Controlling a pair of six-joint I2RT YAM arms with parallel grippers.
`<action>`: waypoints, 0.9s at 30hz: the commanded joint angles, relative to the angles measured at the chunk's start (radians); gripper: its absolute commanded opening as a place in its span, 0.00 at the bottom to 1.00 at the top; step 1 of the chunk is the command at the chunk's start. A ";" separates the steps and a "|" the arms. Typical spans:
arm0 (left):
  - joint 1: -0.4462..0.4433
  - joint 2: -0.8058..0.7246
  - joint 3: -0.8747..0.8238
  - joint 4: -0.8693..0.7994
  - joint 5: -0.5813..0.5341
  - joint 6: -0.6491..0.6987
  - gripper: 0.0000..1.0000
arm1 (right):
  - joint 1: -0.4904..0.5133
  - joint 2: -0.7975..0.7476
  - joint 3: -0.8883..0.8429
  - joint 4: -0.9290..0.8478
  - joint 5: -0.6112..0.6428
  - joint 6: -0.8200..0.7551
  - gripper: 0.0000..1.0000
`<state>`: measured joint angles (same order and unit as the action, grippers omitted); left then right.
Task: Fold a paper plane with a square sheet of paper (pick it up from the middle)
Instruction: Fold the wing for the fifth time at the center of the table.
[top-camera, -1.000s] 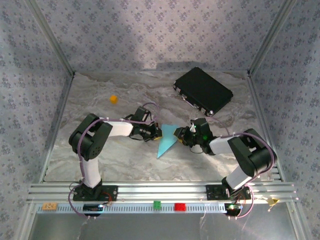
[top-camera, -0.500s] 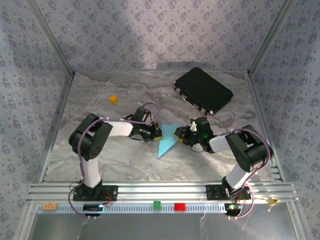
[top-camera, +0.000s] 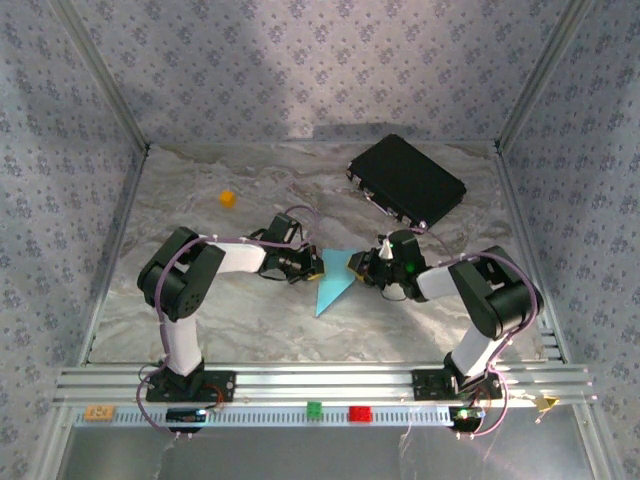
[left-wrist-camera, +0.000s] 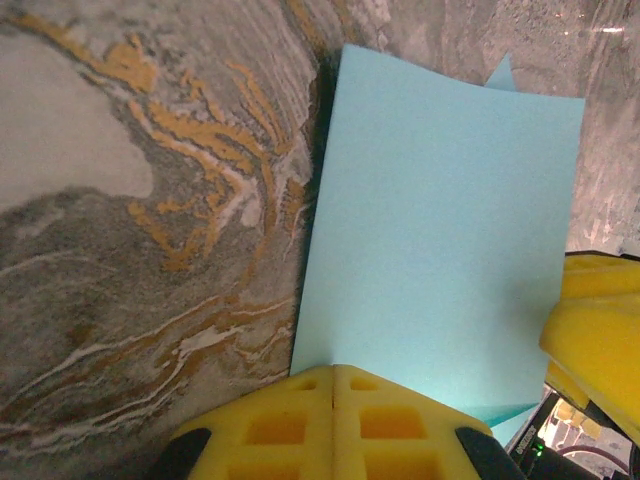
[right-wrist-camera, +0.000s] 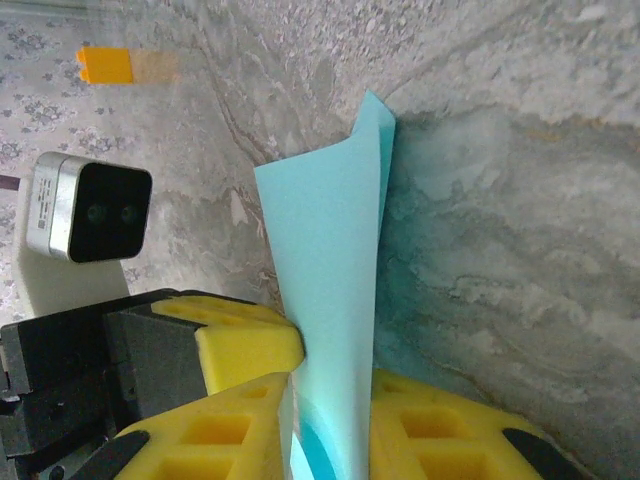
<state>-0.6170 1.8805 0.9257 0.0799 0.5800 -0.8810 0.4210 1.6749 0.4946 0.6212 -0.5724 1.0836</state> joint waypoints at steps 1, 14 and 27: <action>0.007 0.002 -0.021 -0.001 0.014 0.005 0.00 | -0.016 0.022 0.015 0.008 -0.039 -0.027 0.24; 0.011 -0.018 -0.028 0.008 0.019 0.010 0.02 | -0.030 0.065 0.048 -0.007 -0.112 -0.082 0.18; 0.010 -0.183 -0.024 -0.054 -0.040 0.069 0.40 | -0.019 -0.056 -0.013 0.008 0.001 0.027 0.02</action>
<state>-0.6079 1.7672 0.9043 0.0635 0.5697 -0.8536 0.3954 1.6726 0.5030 0.6178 -0.6266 1.0557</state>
